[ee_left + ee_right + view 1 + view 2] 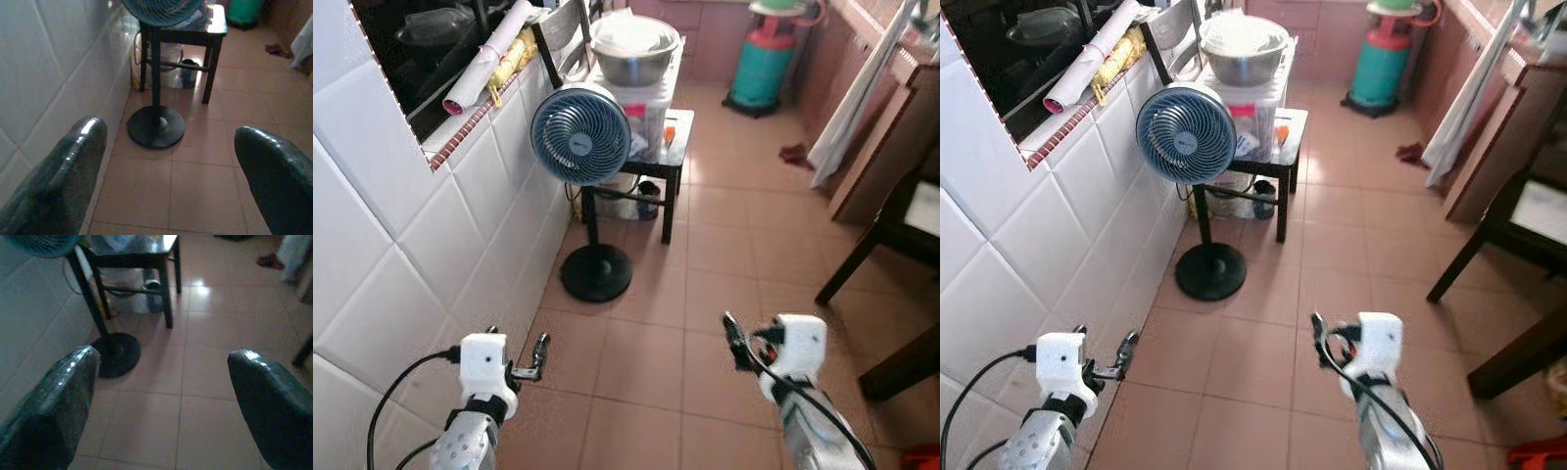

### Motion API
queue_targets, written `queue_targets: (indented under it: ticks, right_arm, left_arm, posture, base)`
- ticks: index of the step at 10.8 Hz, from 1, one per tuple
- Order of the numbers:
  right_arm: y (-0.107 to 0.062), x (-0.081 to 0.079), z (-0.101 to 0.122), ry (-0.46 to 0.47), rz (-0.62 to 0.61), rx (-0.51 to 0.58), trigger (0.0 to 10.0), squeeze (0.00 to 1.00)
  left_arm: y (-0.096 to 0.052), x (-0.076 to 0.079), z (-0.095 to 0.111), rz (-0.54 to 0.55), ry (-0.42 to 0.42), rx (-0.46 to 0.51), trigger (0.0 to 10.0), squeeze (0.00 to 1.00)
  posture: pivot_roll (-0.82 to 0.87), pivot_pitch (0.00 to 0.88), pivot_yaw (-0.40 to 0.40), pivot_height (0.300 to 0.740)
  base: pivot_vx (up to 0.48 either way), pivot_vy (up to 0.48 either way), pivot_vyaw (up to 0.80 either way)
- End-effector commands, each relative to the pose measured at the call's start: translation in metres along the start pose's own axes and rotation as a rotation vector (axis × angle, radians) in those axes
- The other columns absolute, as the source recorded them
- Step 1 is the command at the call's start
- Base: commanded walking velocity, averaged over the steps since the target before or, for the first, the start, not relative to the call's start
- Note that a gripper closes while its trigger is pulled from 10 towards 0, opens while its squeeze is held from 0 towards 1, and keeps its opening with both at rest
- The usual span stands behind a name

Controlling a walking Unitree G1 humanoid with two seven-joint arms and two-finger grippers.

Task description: Setting the table

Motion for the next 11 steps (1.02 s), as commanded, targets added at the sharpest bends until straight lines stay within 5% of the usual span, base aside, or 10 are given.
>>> queue_targets:
  ticks: [1,5,11]
  right_arm:
    - [-0.004,0.003,0.000,0.008,-0.023,0.000,10.0,0.00]
    - [-0.010,0.008,0.001,-0.034,-0.031,-0.019,10.0,0.00]
    - [-0.003,0.005,0.010,-0.053,-0.013,0.003,10.0,0.00]
  left_arm:
    - [0.001,0.002,0.003,-0.025,0.020,-0.004,10.0,0.00]
    - [0.013,0.018,0.012,-0.060,0.044,0.008,10.0,0.00]
    - [0.008,0.006,0.006,0.019,0.049,-0.009,10.0,0.00]
  posture:
    - [-0.04,0.075,0.049,0.740]
    - [-0.07,0.090,0.030,0.740]
    - [-0.07,0.070,0.021,0.740]
  base:
    - [0.000,0.000,0.00]
    - [0.000,0.000,0.00]
    - [0.000,0.000,0.00]
Point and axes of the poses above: a point about 5 cm out from each wrist's last joint towards the gripper, its own y axis pointing out of the wrist towards the gripper, its own z axis along the axis of the wrist's last joint, x = y × z, the point moved 3 cm from there along y, pointing out of the wrist towards the gripper, and after that the axes turned 1 degree about y, right-handed, at the moved point
